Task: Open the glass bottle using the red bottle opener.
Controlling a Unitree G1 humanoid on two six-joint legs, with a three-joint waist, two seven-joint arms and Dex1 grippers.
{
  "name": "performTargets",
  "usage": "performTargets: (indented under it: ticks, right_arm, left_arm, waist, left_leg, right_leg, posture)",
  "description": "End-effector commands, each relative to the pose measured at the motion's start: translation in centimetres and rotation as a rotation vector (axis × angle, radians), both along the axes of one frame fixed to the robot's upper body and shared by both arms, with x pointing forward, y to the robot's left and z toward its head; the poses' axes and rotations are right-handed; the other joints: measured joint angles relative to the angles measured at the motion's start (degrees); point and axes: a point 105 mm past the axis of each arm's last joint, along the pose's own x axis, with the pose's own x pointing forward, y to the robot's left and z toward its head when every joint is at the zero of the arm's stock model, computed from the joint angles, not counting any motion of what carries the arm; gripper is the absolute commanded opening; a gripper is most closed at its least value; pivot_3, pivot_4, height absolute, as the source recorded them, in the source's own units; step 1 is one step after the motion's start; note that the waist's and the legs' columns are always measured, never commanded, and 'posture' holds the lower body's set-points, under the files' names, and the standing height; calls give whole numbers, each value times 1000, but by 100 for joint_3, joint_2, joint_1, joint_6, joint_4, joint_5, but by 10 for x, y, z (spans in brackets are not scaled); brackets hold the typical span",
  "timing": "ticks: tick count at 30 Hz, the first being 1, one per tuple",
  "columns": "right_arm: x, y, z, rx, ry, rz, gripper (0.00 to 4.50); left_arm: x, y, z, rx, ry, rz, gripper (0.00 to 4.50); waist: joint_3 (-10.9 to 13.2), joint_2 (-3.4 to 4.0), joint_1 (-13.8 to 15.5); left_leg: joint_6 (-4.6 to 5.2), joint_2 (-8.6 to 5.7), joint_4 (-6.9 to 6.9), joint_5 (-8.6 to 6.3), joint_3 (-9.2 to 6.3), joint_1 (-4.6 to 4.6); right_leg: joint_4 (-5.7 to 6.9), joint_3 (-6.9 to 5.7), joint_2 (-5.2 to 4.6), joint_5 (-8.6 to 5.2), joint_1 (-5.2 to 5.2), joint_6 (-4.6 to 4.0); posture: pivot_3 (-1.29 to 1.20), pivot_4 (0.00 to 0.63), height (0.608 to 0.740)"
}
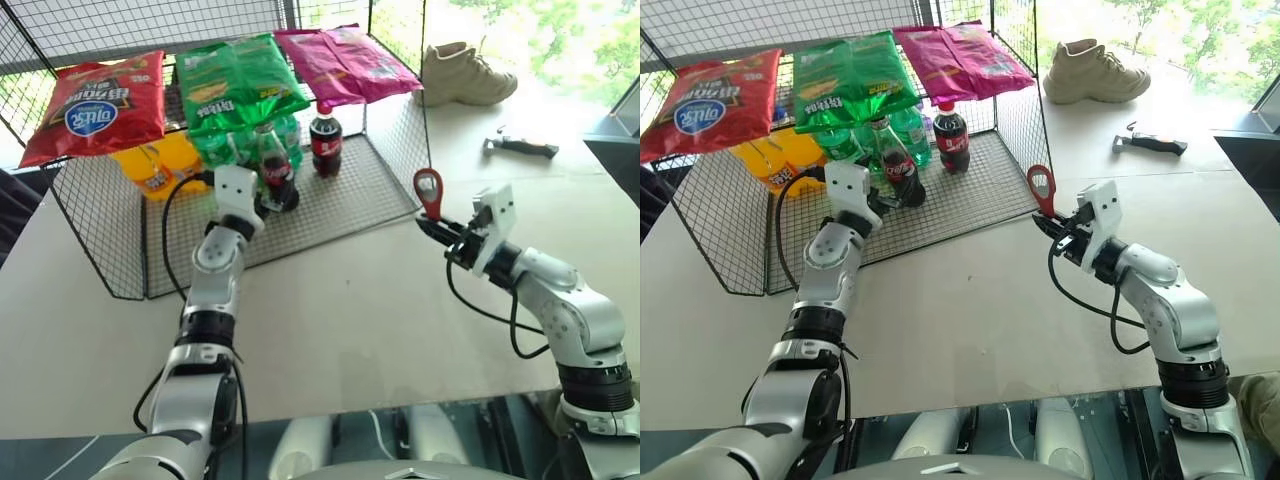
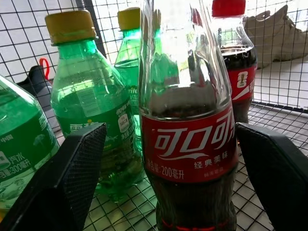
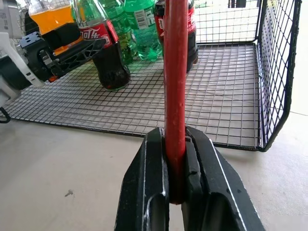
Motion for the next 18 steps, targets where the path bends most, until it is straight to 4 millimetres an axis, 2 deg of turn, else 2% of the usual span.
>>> performTargets:
  ticks: [1, 6, 13, 16, 18]
  right_arm:
    - [-3, 1, 13, 9, -64, -4, 0]
    - [-5, 1, 12, 10, -67, -13, 0]
    - [-6, 1, 10, 10, -67, -24, 0]
    - [-6, 2, 8, 4, -70, -22, 0]
    - [-5, 2, 9, 3, -73, -25, 0]
  left_arm:
    - [7, -7, 12, 16, -42, -26, 4408]
    - [18, -20, 10, 18, -15, -58, 4408]
    - [23, -24, 13, 14, -27, -71, 4408]
    - [22, -25, 12, 6, -31, -82, 3615]
    - [20, -26, 11, 12, -31, -91, 2763]
  waist:
    - [0, 0, 0]
    - [0, 0, 4]
    - [0, 0, -1]
    - [0, 0, -4]
    - [0, 0, 4]
  left_leg:
    - [0, -1, 3, 0, 0, -1]
    - [1, -7, 17, 0, -7, -7]
    - [2, -15, 31, -1, -9, -10]
    - [2, -15, 33, -1, -9, -10]
    - [2, -15, 35, -1, -9, -10]
  right_leg:
    - [1, 0, 0, 0, 0, 0]
    - [5, -6, 1, 0, 1, 1]
    - [11, -6, 0, 2, 1, 4]
    - [15, -5, 0, 2, 1, 4]
    - [17, -5, 0, 2, 1, 4]
  posture:
    - [0, 150, 740]
    - [0, 150, 740]
    - [0, 150, 740]
    - [0, 150, 740]
    - [0, 150, 740]
